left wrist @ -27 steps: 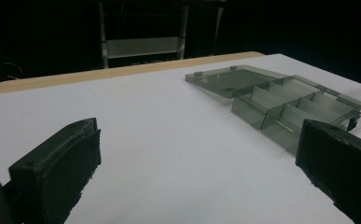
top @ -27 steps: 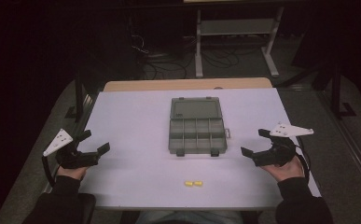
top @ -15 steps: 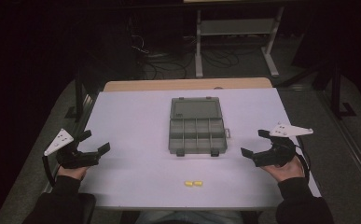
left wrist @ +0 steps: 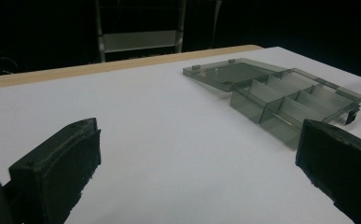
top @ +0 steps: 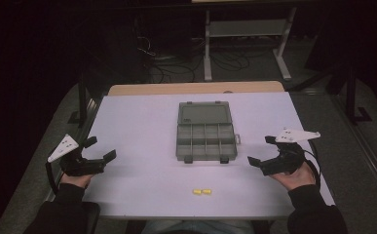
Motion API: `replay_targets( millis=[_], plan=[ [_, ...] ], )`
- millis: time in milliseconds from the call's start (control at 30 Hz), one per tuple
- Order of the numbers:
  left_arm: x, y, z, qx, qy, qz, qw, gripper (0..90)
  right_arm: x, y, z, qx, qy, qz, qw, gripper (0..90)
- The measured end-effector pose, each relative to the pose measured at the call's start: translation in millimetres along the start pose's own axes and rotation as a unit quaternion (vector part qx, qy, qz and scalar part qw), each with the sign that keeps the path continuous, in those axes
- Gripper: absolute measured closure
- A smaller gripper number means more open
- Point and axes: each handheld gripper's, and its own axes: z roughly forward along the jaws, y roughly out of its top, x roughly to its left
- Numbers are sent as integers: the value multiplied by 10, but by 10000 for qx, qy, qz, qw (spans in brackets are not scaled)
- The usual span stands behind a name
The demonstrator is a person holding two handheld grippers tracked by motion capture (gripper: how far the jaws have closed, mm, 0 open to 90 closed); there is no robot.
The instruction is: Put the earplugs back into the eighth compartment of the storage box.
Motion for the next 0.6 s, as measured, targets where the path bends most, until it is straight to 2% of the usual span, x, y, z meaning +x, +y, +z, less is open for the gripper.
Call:
replay_targets(
  millis=[233,600],
  plan=[
    [-4,-1,9,29,-23,11,10000,0,103,80,70,162,134,-239,9995,0],
    [-10,-3,21,77,-66,36,9999,0,214,114,193,456,341,-419,9975,0]
  ],
)
